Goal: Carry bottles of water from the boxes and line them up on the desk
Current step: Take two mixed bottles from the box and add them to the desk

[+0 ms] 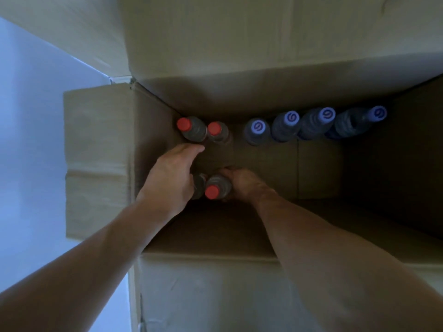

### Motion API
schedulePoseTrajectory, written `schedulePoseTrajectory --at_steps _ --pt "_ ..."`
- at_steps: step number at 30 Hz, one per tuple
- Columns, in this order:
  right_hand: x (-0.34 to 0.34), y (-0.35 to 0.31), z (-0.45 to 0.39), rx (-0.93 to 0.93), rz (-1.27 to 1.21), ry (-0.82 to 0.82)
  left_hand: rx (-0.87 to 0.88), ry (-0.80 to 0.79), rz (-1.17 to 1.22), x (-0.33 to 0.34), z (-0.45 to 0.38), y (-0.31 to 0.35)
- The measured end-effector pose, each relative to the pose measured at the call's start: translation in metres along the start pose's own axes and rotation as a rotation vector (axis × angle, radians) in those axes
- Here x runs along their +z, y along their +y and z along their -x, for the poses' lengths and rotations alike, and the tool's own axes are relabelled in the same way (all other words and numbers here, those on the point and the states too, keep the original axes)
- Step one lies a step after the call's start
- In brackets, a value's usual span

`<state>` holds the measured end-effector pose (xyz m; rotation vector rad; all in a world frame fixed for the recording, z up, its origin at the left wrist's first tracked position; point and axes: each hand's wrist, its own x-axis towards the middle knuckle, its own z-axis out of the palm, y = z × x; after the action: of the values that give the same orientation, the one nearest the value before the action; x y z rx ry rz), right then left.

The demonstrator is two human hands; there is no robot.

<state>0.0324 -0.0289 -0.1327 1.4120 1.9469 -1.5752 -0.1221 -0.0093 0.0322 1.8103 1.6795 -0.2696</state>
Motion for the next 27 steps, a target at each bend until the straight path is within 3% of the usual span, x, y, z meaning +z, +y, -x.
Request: schedulePoseTrajectory --at_steps 6,11,14,19,27 --pt "-0.015 0.024 0.028 0.078 -0.103 0.102 -0.071 -0.156 -0.084 0.02 -0.013 -0.004" --pt "-0.039 0.06 0.056 0.195 -0.055 0.149 -0.057 -0.446 -0.523 0.052 -0.037 -0.002" --pt "-0.049 0.079 0.071 0.259 -0.048 0.154 -0.082 -0.534 -0.689 0.067 -0.048 -0.008" --pt "-0.056 0.101 0.091 0.293 -0.063 0.201 -0.06 -0.537 -0.771 0.082 -0.056 -0.011" --pt "-0.055 0.11 0.103 0.308 -0.173 0.257 -0.041 -0.411 -0.528 0.075 -0.06 0.015"
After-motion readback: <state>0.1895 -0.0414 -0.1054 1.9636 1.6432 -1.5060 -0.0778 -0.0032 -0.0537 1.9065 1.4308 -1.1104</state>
